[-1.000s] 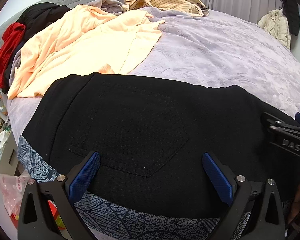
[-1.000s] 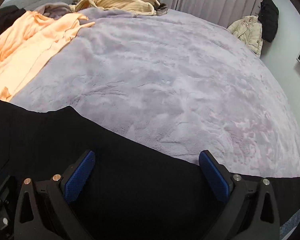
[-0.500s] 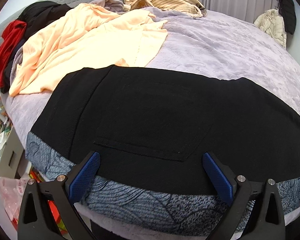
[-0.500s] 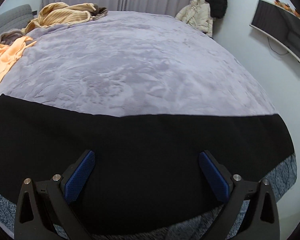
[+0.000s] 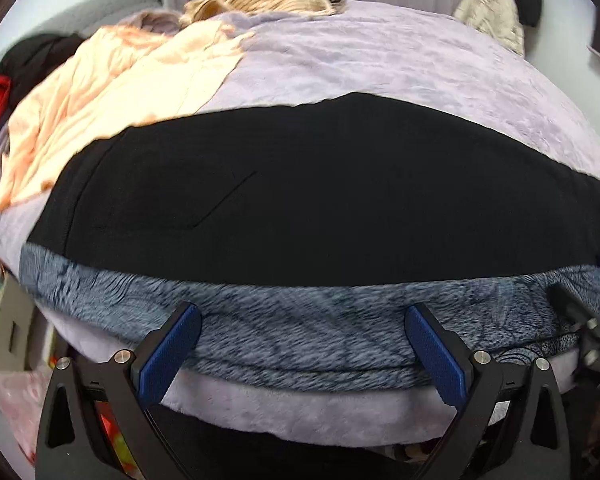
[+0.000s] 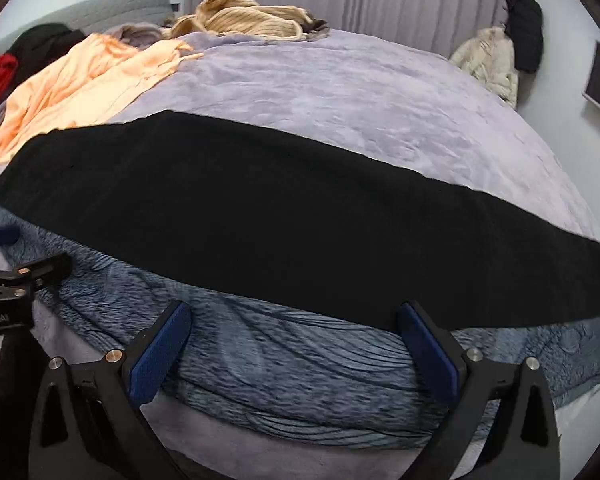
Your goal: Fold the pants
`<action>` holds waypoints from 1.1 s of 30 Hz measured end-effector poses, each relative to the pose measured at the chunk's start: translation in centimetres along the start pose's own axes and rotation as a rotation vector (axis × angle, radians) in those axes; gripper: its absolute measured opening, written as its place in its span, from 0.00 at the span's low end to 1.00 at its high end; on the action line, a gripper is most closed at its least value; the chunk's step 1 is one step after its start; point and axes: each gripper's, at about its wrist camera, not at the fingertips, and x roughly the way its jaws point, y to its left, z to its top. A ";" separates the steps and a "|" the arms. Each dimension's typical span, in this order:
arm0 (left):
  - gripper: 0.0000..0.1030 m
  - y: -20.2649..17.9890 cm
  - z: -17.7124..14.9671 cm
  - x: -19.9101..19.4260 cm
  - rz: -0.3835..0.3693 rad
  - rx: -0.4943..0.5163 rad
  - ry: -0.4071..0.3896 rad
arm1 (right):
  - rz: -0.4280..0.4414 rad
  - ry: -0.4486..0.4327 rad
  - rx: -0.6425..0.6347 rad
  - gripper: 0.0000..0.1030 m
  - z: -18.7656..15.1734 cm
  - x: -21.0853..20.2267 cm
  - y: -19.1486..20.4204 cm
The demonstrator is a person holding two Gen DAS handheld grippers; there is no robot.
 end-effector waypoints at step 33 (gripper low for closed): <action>1.00 -26.1 5.1 2.2 -0.121 0.206 0.102 | 0.179 -0.018 0.458 1.00 -7.5 -10.5 -31.4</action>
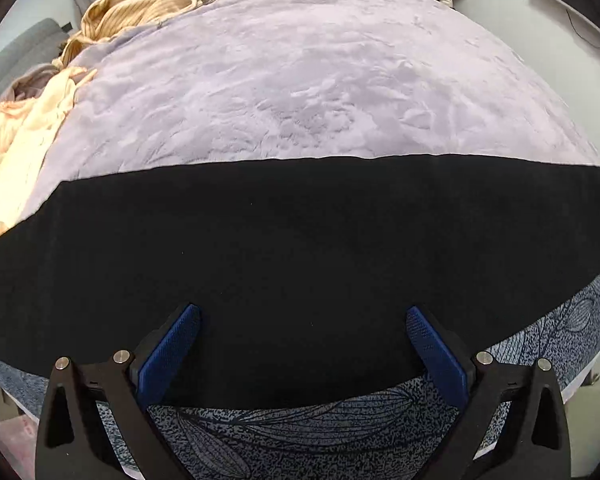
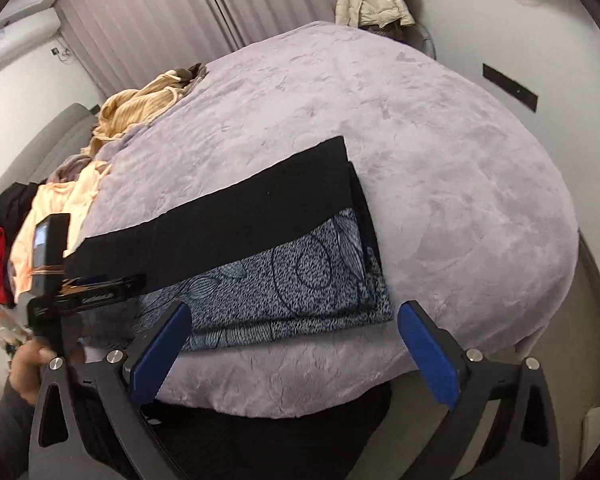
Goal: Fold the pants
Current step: 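Lift the pants' end with the right gripper and fold it toward the left gripper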
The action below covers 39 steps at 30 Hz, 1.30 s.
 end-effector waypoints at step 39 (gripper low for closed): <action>1.00 21.7 -0.7 -6.6 0.040 -0.225 -0.108 | -0.245 -0.235 -0.553 0.15 -1.3 13.2 31.4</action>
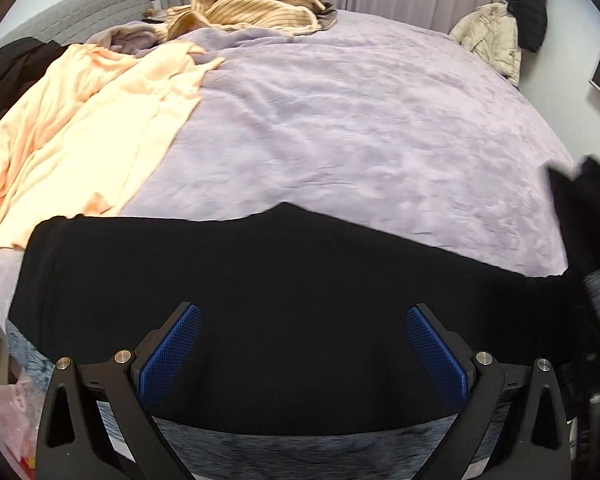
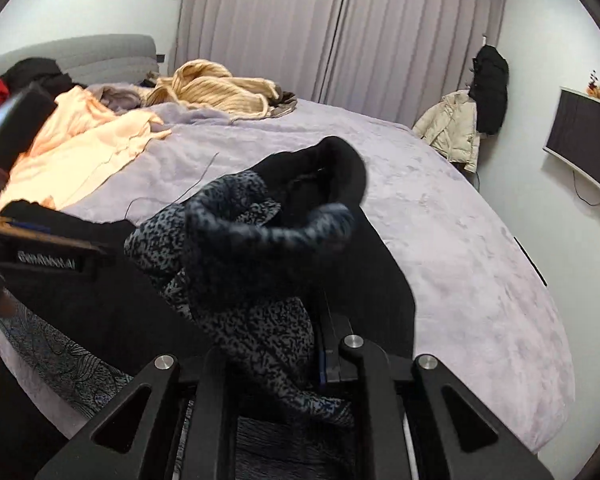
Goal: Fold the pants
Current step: 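Lift the pants' end with the right gripper and fold it toward the left gripper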
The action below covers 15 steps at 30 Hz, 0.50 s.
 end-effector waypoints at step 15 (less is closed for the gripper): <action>1.00 0.4 -0.3 2.1 -0.188 -0.053 0.045 | -0.016 0.028 -0.329 0.39 -4.9 2.5 11.8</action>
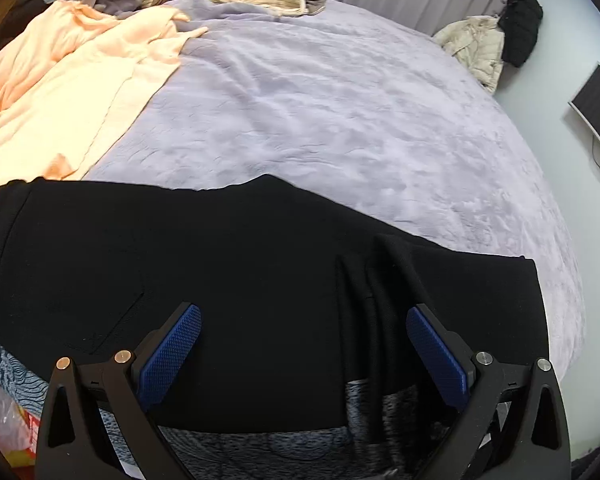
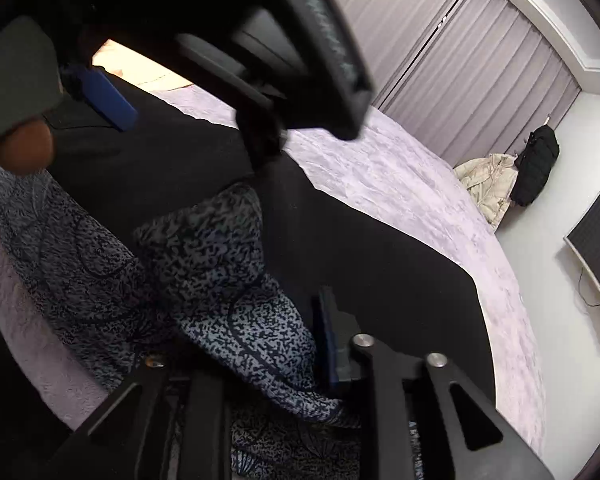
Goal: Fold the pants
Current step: 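Lift the pants' end with the right gripper and fold it toward the left gripper, then smooth the folded black pants flat with both grippers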
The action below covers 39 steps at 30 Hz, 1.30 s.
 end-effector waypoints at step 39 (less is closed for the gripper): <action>1.00 -7.5 -4.4 3.9 0.075 0.176 0.052 | 0.585 0.314 0.559 1.00 -3.3 10.1 -19.0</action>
